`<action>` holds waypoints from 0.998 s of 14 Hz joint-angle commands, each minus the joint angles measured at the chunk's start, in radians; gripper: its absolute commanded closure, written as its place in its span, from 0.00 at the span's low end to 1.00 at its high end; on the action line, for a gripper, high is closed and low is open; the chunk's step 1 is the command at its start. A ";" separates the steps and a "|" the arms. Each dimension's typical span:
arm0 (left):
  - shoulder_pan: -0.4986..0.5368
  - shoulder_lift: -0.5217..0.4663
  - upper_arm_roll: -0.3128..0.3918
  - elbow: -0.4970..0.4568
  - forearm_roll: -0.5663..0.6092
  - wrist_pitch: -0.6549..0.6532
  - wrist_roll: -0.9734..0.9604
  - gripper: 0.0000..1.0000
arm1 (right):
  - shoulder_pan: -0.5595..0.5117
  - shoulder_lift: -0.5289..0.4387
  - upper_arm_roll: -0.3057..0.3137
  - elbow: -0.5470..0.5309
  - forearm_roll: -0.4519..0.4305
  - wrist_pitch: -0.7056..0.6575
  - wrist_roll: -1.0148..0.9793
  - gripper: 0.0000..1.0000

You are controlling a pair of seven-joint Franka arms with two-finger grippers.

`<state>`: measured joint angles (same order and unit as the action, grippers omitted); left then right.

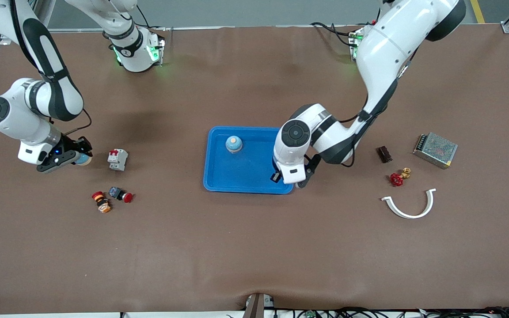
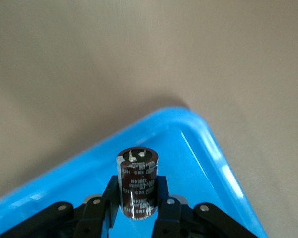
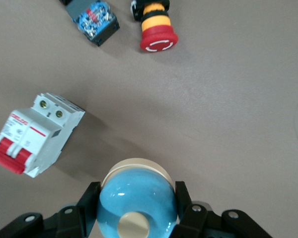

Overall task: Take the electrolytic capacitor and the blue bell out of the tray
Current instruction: 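Carry the capacitor toward the clamp while the right gripper releases the button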

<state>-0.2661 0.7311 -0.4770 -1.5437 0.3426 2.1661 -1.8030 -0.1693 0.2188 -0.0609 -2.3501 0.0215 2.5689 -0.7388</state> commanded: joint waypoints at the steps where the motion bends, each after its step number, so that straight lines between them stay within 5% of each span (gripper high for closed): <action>1: 0.034 -0.125 0.001 -0.026 -0.013 -0.142 0.111 1.00 | -0.027 0.022 0.015 -0.014 -0.003 0.048 -0.025 0.79; 7: 0.178 -0.222 0.003 -0.042 -0.010 -0.380 0.413 1.00 | -0.030 0.100 0.018 -0.026 -0.003 0.142 -0.025 0.79; 14: 0.366 -0.217 0.003 -0.113 0.090 -0.387 0.680 1.00 | -0.029 0.137 0.020 -0.024 0.000 0.177 -0.024 0.77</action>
<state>0.0754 0.5335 -0.4665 -1.6271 0.3917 1.7799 -1.1691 -0.1731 0.3558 -0.0602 -2.3637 0.0215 2.7262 -0.7451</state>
